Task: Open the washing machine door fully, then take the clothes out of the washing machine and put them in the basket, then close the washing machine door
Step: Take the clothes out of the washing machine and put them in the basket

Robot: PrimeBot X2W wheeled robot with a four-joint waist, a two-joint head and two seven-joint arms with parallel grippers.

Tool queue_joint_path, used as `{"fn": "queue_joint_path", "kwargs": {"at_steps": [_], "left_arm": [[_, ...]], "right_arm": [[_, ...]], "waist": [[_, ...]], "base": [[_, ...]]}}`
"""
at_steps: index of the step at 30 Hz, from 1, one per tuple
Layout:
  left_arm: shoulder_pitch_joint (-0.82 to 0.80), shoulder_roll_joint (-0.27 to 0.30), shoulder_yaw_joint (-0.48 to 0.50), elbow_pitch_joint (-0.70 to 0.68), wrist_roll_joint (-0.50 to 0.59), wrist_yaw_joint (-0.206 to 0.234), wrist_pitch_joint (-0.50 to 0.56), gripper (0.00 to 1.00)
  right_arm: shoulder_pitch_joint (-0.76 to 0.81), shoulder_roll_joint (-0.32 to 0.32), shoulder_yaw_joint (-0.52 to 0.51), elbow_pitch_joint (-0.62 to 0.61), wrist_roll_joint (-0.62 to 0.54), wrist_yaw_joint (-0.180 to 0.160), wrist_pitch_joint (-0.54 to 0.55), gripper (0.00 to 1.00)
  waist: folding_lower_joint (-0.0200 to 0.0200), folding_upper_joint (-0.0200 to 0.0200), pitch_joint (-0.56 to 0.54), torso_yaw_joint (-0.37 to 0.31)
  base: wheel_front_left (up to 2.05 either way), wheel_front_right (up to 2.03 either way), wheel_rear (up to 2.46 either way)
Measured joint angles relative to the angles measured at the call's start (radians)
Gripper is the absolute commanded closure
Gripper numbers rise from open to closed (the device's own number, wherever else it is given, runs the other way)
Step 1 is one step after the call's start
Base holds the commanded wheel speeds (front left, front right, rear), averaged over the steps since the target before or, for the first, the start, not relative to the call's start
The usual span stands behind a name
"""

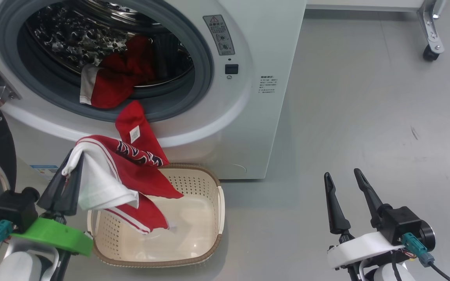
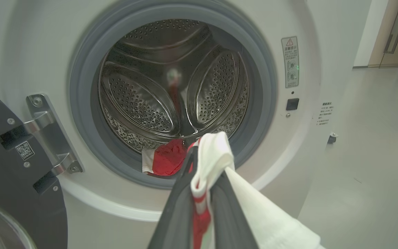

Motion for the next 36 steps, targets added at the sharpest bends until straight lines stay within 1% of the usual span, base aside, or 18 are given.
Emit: {"fn": "queue_joint_path", "kwargs": {"at_steps": [7, 12, 15, 16, 19, 21, 24, 28, 30, 32, 36], "left_arm": [[0.021, 0.019, -0.027, 0.08, 0.0, 0.0, 0.018, 1.0], [0.02, 0.021, -0.033, 0.137, -0.005, 0.0, 0.019, 1.0], [0.017, 0.025, -0.045, 0.163, -0.005, 0.0, 0.026, 1.0], [0.014, 0.028, -0.048, 0.172, -0.005, 0.0, 0.027, 1.0], [-0.01, 0.039, -0.055, 0.197, -0.006, 0.0, 0.027, 1.0], [-0.033, 0.043, -0.062, 0.211, -0.006, 0.0, 0.027, 1.0], [-0.065, 0.049, -0.079, 0.228, -0.006, 0.0, 0.027, 1.0], [-0.113, 0.064, -0.103, 0.251, -0.009, -0.001, 0.028, 1.0], [-0.136, 0.07, -0.111, 0.262, -0.014, -0.001, 0.028, 1.0], [-0.158, 0.073, -0.121, 0.274, -0.014, -0.001, 0.028, 1.0], [-0.201, 0.073, -0.156, 0.286, -0.029, -0.001, 0.028, 1.0]], "right_arm": [[-0.004, 0.0, 0.012, -0.005, -0.009, 0.0, 0.0, 0.0], [-0.014, 0.0, 0.026, -0.019, -0.012, -0.001, 0.0, 0.0], [-0.025, 0.0, 0.035, -0.033, -0.012, -0.003, 0.0, 0.0], [-0.029, 0.0, 0.038, -0.037, -0.012, -0.009, 0.0, 0.0], [-0.037, -0.001, 0.05, -0.048, -0.013, -0.012, 0.0, 0.0], [-0.046, 0.0, 0.059, -0.056, -0.013, -0.02, 0.0, 0.0], [-0.058, -0.001, 0.07, -0.067, -0.013, -0.021, 0.0, 0.0], [-0.082, -0.001, 0.087, -0.085, -0.013, -0.037, 0.0, 0.0], [-0.094, -0.001, 0.095, -0.092, -0.013, -0.038, 0.0, 0.0], [-0.104, -0.001, 0.103, -0.097, -0.013, -0.045, 0.0, 0.0], [-0.117, -0.001, 0.115, -0.107, -0.009, -0.047, 0.0, 0.0]], "waist": [[0.0, 0.0, 0.042, -0.019], [0.0, 0.0, 0.081, -0.037], [0.0, 0.0, 0.109, -0.049], [0.0, 0.0, 0.119, -0.054], [0.0, 0.0, 0.151, -0.067], [0.0, 0.0, 0.173, -0.076], [0.0, 0.0, 0.209, -0.091], [0.0, 0.0, 0.256, -0.113], [0.0, 0.0, 0.279, -0.124], [0.0, 0.0, 0.301, -0.135], [0.0, 0.0, 0.343, -0.158]], "base": [[0.0, 0.0, 0.0], [0.0, 0.0, 0.0], [0.0, 0.0, 0.0], [0.0, 0.0, 0.0], [0.0, 0.0, 0.0], [0.0, 0.0, 0.0], [0.0, 0.0, 0.0], [0.0, 0.0, 0.0], [0.0, 0.0, 0.0], [0.0, 0.0, 0.0], [0.0, 0.0, 0.0]]}}
